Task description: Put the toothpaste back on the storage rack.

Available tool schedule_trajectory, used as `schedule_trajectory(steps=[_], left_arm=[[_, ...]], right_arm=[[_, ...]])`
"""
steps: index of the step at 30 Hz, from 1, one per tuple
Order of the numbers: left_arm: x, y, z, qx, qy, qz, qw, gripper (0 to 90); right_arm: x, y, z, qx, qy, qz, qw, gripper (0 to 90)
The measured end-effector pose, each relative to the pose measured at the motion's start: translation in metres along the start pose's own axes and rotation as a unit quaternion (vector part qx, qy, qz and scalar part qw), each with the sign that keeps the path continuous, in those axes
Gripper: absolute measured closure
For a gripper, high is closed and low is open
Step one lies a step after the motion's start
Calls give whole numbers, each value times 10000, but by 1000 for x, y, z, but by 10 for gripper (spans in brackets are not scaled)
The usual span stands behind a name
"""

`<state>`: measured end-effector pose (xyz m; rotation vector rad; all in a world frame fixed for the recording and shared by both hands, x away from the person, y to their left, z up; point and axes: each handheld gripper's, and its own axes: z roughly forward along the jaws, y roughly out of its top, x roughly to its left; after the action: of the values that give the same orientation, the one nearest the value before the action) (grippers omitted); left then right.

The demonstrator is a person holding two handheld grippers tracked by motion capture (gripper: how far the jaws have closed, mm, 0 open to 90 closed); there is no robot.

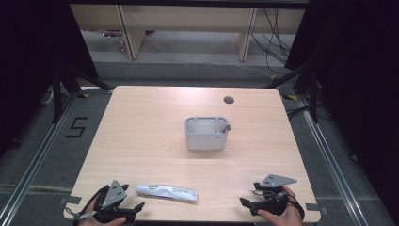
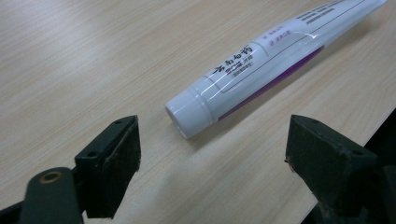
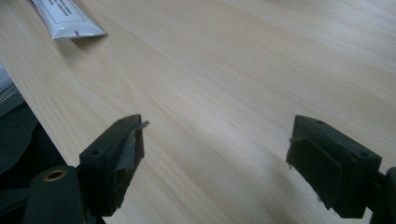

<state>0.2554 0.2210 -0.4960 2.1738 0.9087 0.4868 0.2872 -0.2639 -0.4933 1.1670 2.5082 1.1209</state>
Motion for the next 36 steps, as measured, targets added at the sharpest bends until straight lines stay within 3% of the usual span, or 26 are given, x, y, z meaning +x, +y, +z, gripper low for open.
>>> schedule_trajectory(steps=[1,3,5,6,8,9,10,12,13,15,16,18,19,23,25,27,28,29,30,33,34,36], left_arm=[[0,1,-1,44,30,133,9999,169],[-1,5,1,-88,-45,126,9999,169],[-3,10,1,-73,-57,259,9996,168],[-1,14,3,-140,-86,538,9984,164],[-3,21,5,-66,-129,814,9966,170],[-3,21,5,-66,-129,814,9966,180],[-7,26,9,-1,-180,1003,9948,191],[-8,29,11,29,-200,1071,9940,203],[-9,32,14,74,-229,1162,9929,203],[-9,39,20,261,-345,1309,9904,224],[-9,41,22,325,-392,1366,9893,226],[-9,43,26,384,-466,1407,9882,233],[-10,44,27,414,-488,1432,9876,239],[-11,48,33,467,-547,1489,9862,246],[-13,53,39,491,-617,1516,9853,250],[-15,54,42,500,-659,1508,9851,254],[-17,58,45,584,-646,1583,9835,265],[-17,58,45,584,-646,1583,9835,270],[-19,61,49,667,-667,1688,9811,278],[-19,64,52,724,-742,1738,9793,285],[-19,67,54,858,-785,1835,9761,299],[-20,69,57,905,-815,1875,9747,310]], right_arm=[[3,-1,0,53,57,191,9998,188],[4,-1,0,31,-44,156,9999,192],[4,-1,0,27,-28,89,10000,195],[4,-1,0,37,-43,85,9999,195],[3,-1,0,23,-71,45,10000,196],[3,-1,0,23,-71,45,10000,196],[3,-1,0,34,-66,84,9999,198],[2,-1,0,28,-81,9,10000,198],[4,-2,0,52,-33,110,9999,199],[3,-1,0,55,77,82,9999,202],[4,-1,0,42,22,94,9999,203],[2,-1,1,6,29,-26,10000,204],[3,-2,1,23,77,85,9999,204],[2,-2,1,75,140,56,9999,207],[2,-2,0,36,-41,26,10000,207],[2,-2,0,41,-26,31,10000,208],[3,-2,0,50,32,56,10000,208],[3,-2,0,50,32,56,10000,208],[3,-2,0,45,53,50,10000,210],[3,-2,-1,67,-1,70,10000,212],[3,-2,0,53,114,76,9999,212],[5,-2,1,68,158,167,9997,214]])
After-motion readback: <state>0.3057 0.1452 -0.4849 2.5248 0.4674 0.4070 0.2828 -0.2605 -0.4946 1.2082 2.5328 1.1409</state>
